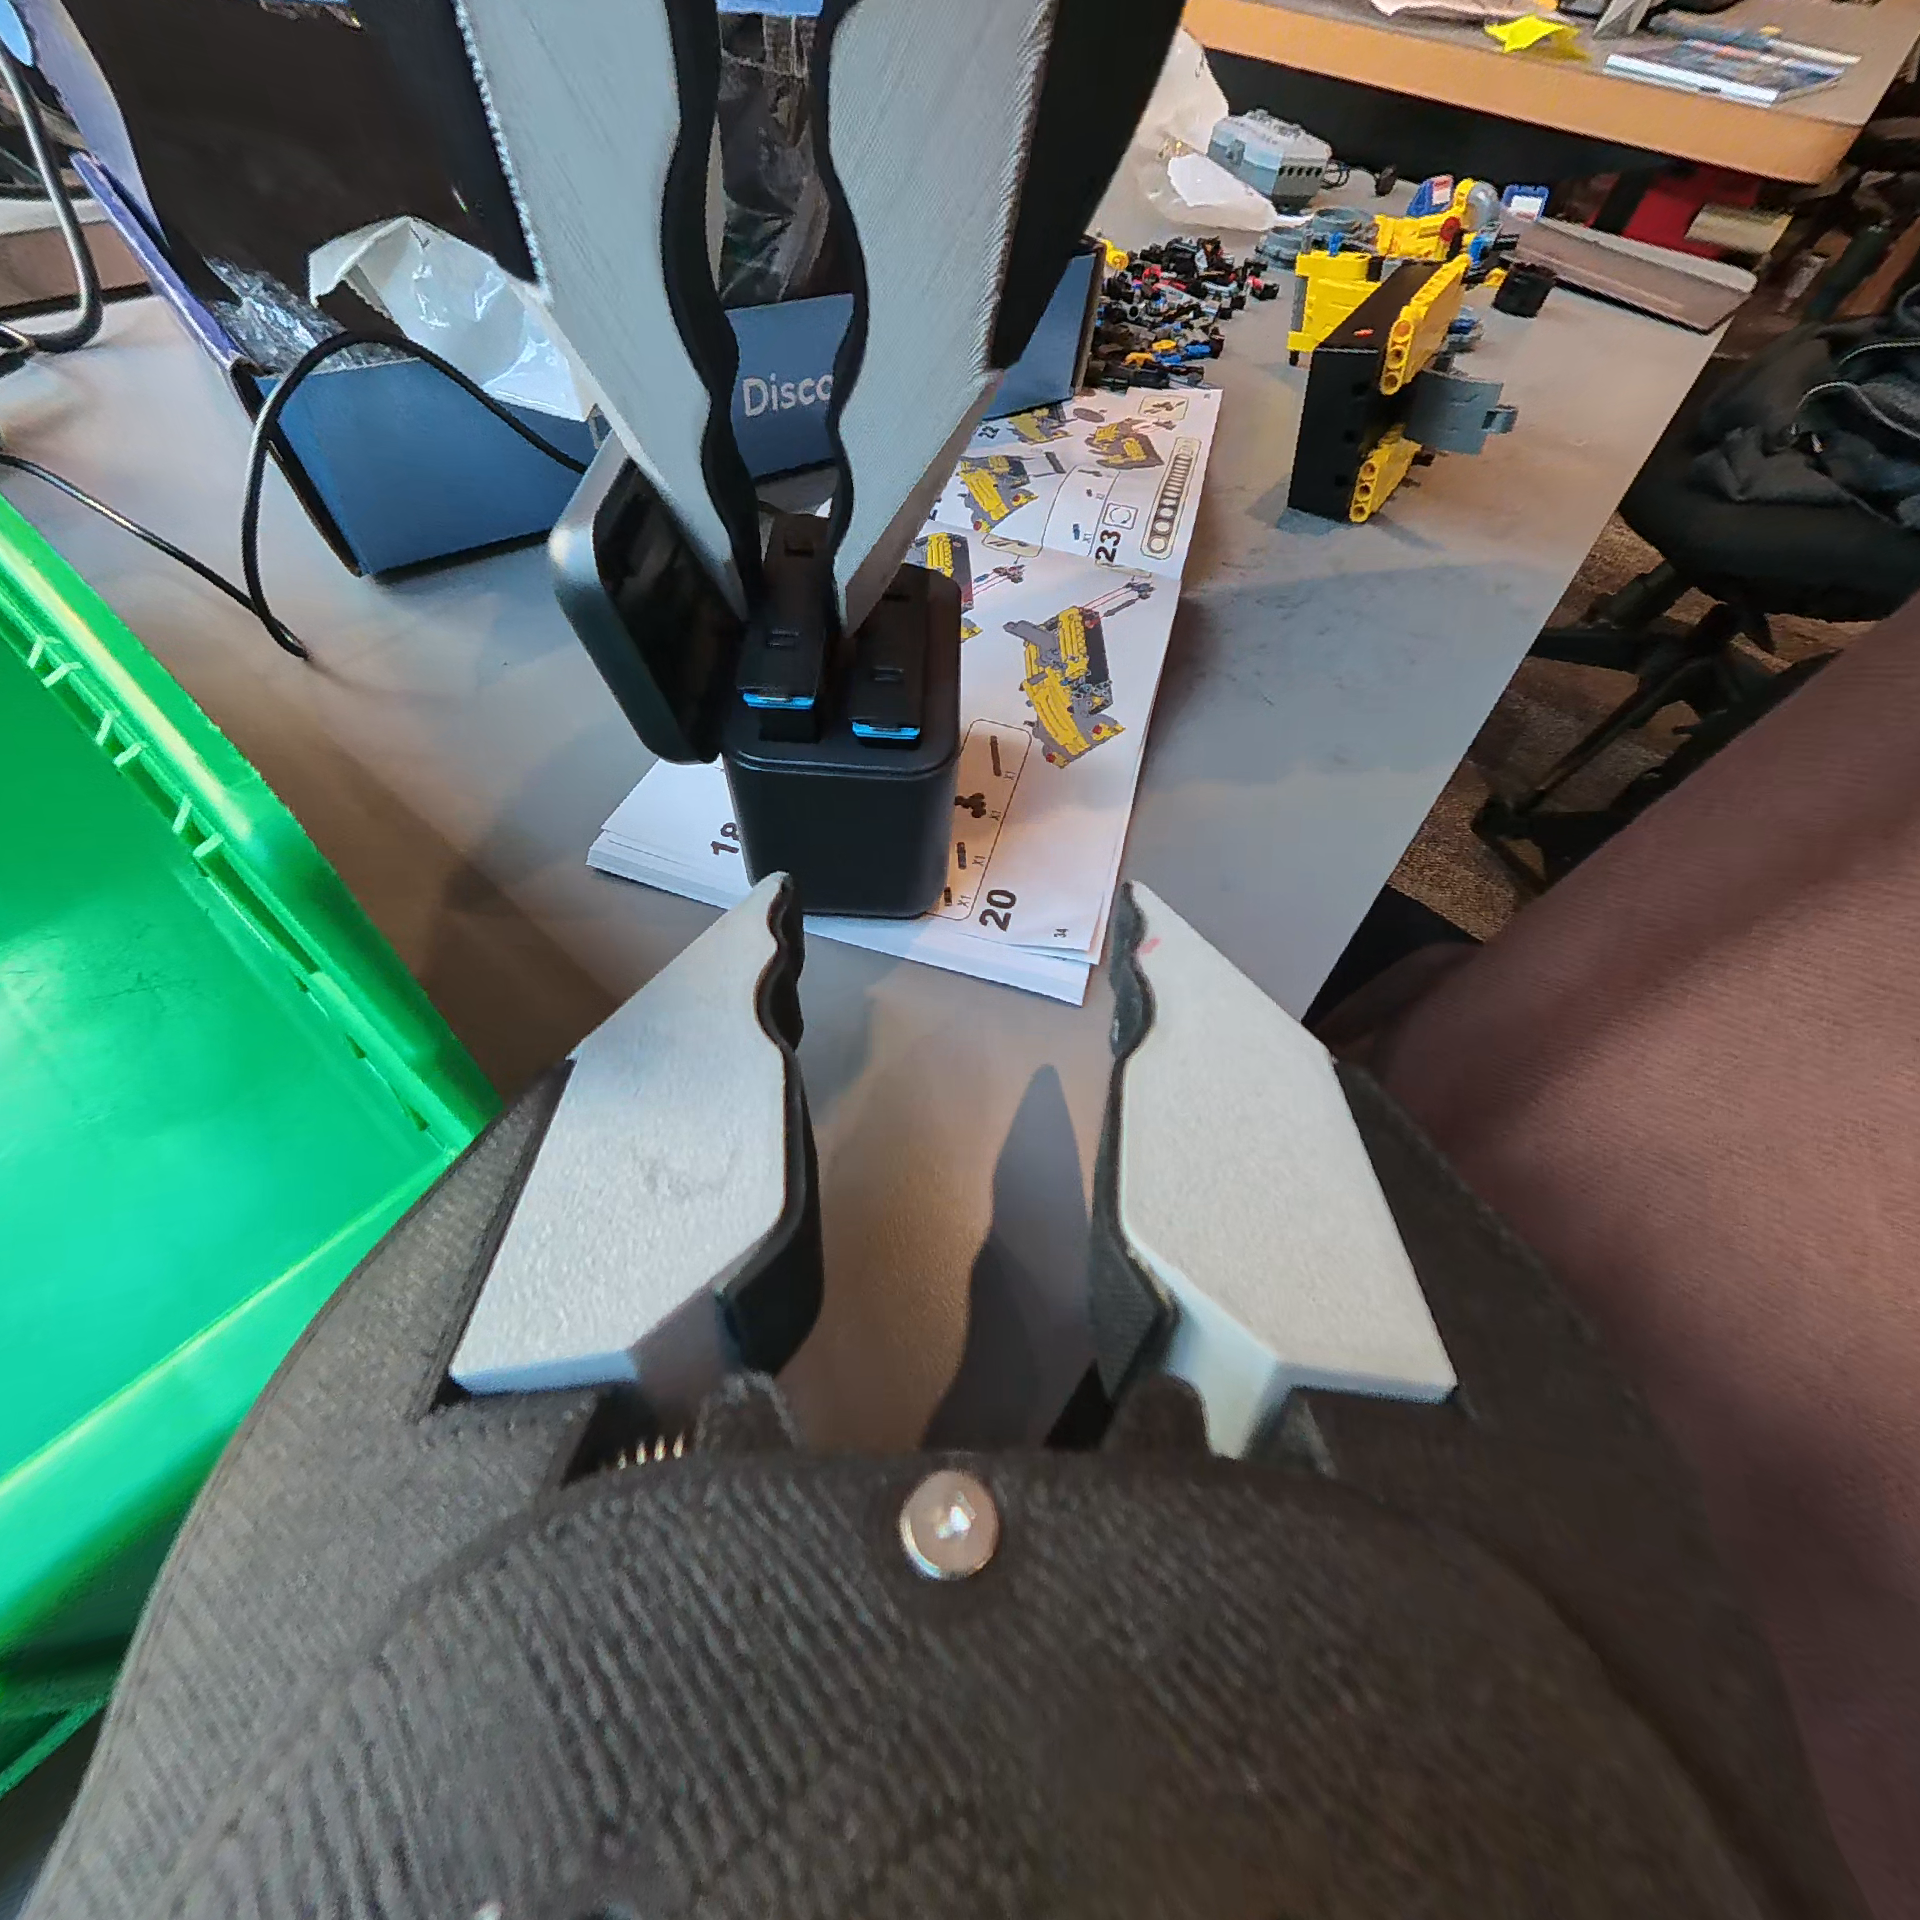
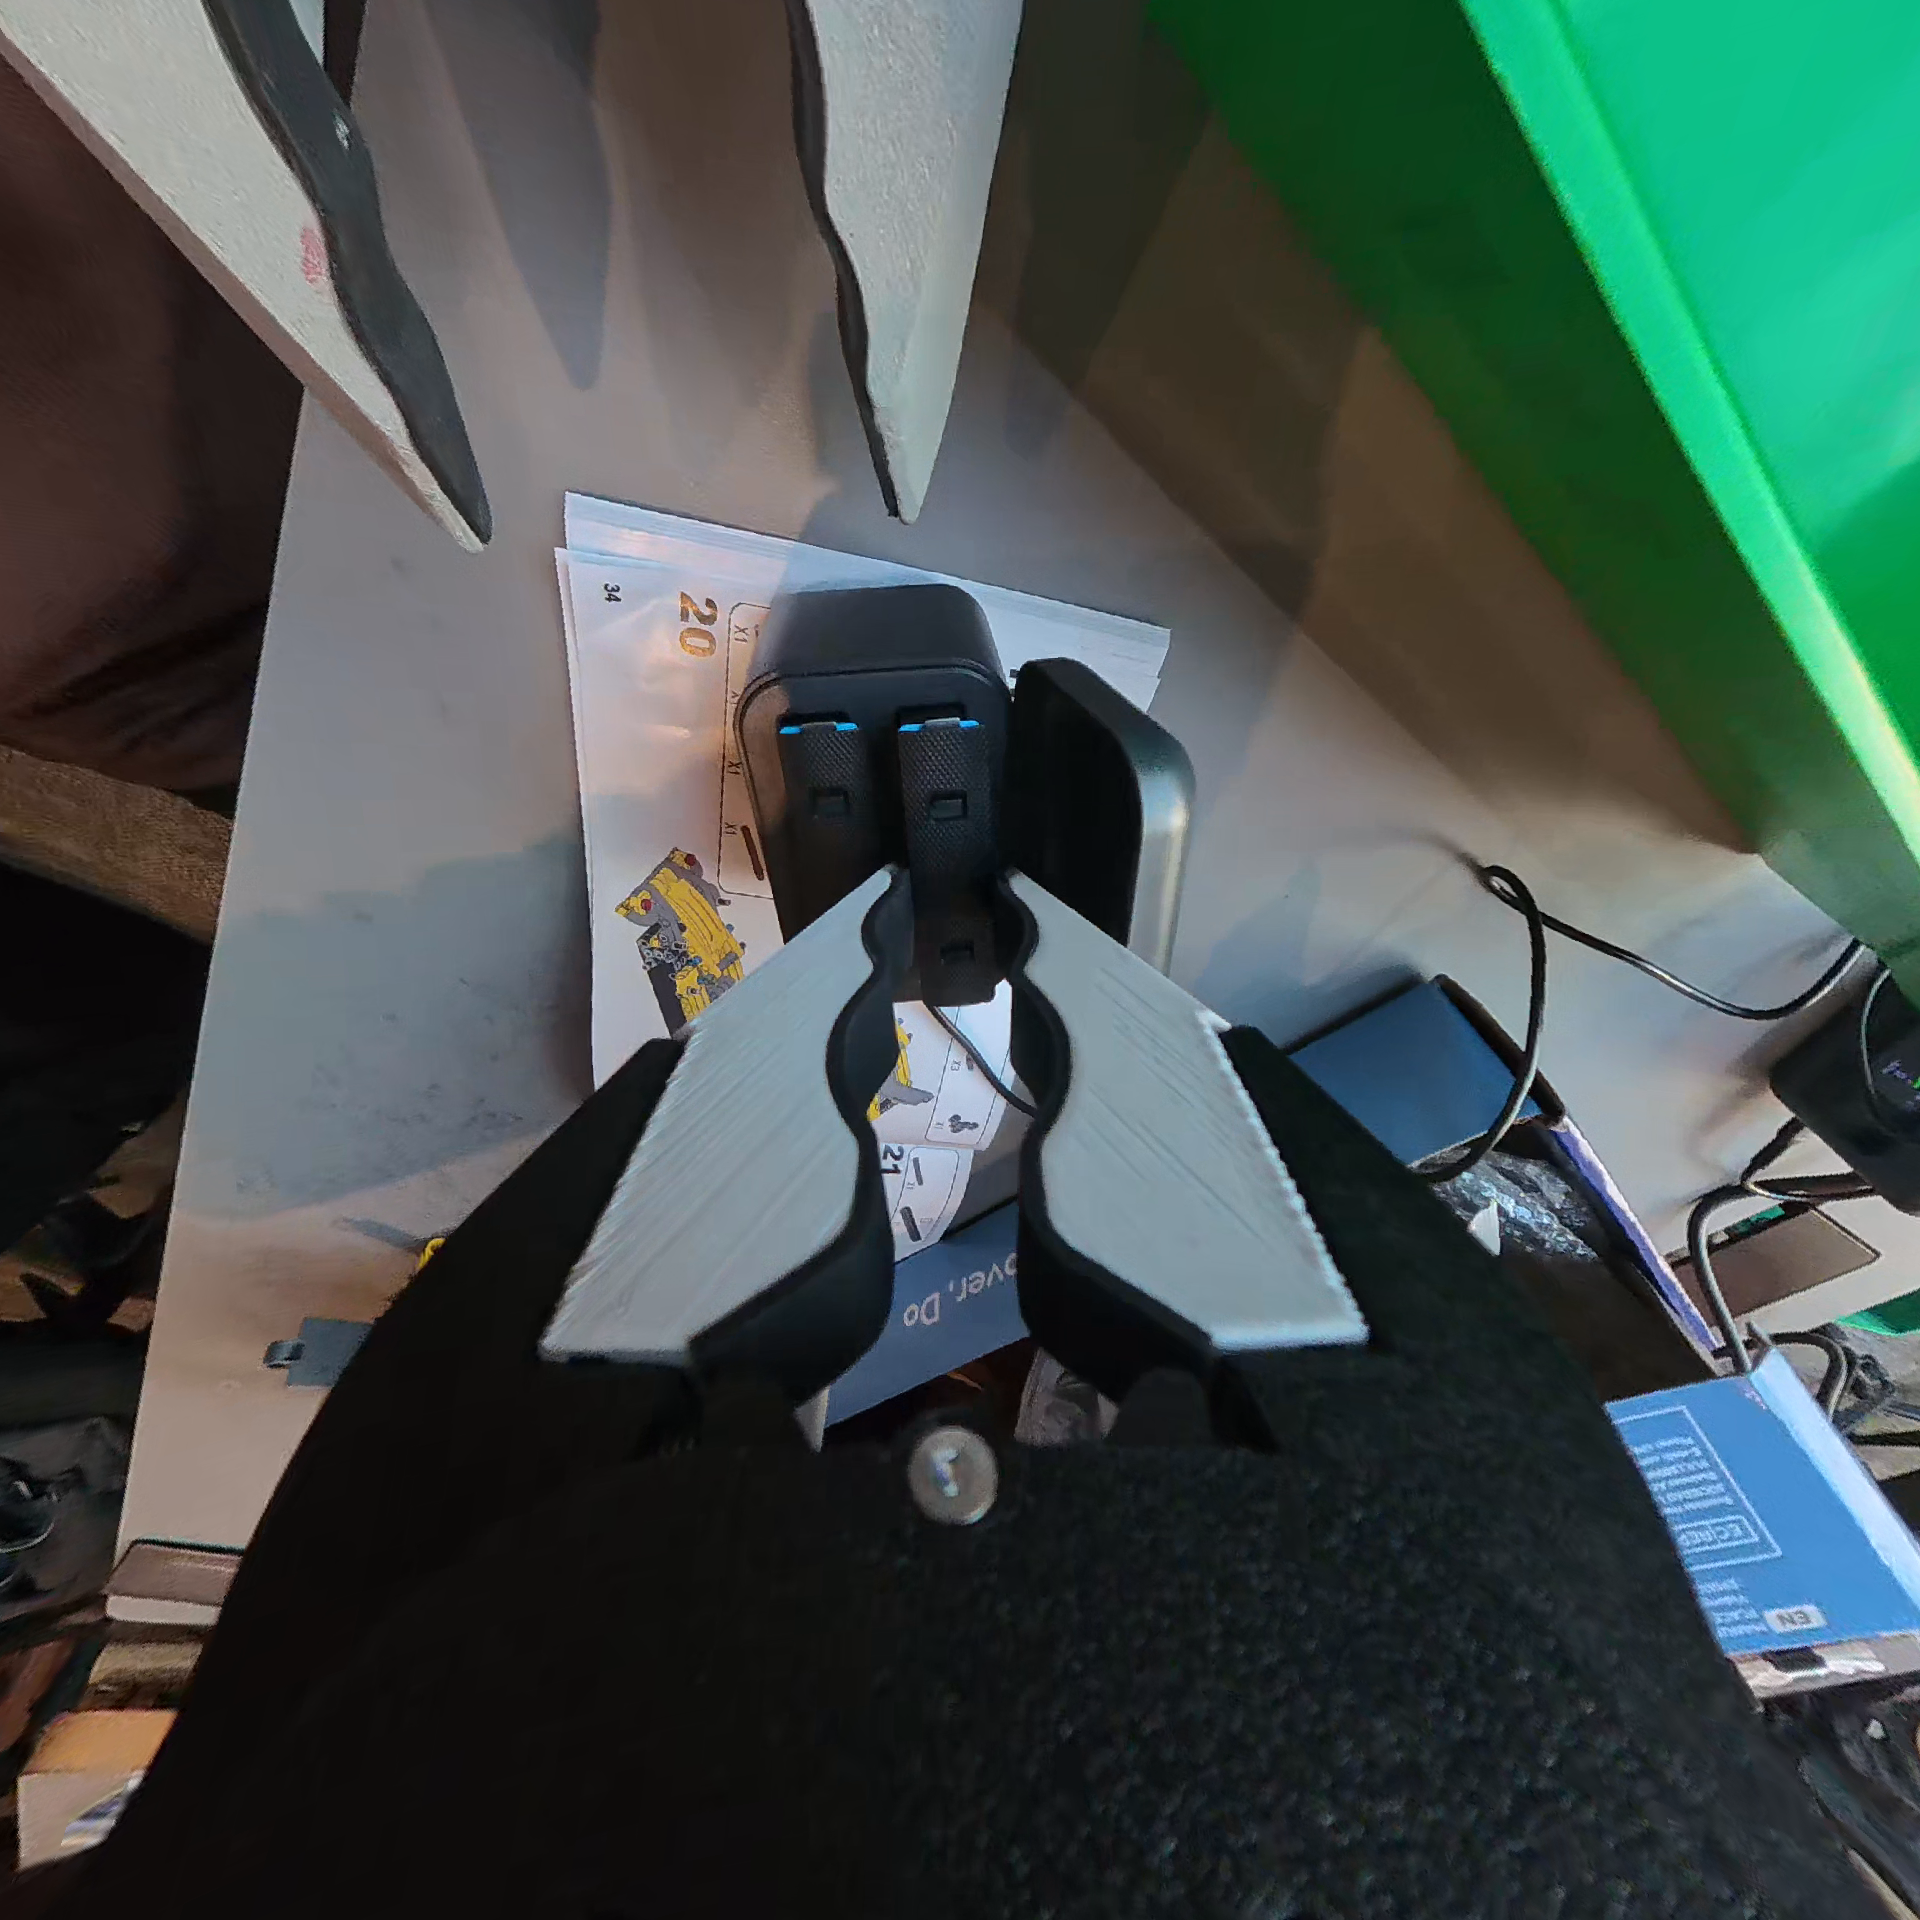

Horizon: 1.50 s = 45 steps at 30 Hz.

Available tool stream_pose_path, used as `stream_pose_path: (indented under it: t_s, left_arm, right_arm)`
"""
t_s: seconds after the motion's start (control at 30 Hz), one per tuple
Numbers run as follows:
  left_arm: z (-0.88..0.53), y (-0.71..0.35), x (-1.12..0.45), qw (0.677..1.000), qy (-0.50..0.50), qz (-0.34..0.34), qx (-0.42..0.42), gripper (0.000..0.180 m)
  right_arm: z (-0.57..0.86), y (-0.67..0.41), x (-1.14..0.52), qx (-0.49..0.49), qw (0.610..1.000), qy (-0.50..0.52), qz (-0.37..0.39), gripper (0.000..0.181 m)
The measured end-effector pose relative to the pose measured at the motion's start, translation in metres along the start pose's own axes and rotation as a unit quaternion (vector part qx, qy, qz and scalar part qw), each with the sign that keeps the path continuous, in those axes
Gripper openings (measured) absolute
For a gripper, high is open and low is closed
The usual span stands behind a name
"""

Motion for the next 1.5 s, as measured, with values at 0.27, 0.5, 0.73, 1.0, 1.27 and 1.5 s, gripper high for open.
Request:
stream_pose_path:
  t_s: [0.27,0.5,0.73,1.0,1.27,1.5]
  left_arm:
    - [0.0,0.0,-0.001,1.0,-0.002,-0.004,0.001,0.058]
    - [-0.001,0.0,-0.002,1.0,-0.005,-0.009,0.002,0.058]
    - [-0.001,0.001,-0.003,1.0,-0.009,-0.013,0.001,0.058]
    - [-0.001,0.001,-0.003,1.0,-0.008,-0.012,0.002,0.057]
    - [-0.001,0.001,-0.002,1.0,-0.007,-0.011,0.003,0.057]
    - [-0.001,0.001,-0.002,1.0,-0.004,-0.012,0.005,0.057]
  right_arm:
    - [-0.002,0.012,0.013,-0.039,0.995,-0.009,0.087,0.026]
    - [0.0,0.018,0.025,-0.083,0.981,-0.006,0.173,0.0]
    - [0.001,0.014,0.011,-0.112,0.973,-0.003,0.2,0.0]
    - [-0.002,0.003,0.003,-0.096,0.977,-0.006,0.19,0.0]
    - [-0.002,-0.003,0.004,-0.069,0.986,-0.015,0.152,0.0]
    - [0.0,-0.006,0.004,-0.066,0.989,-0.028,0.132,0.0]
Point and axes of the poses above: each gripper's, where its closed fingertips meet, x back along the fingers, y out of its underside, z = x × y across the jaws, the point moved 8 cm from there along x, back along the fingers, and after that the axes turned 1 degree about y, right-handed, at the moved point
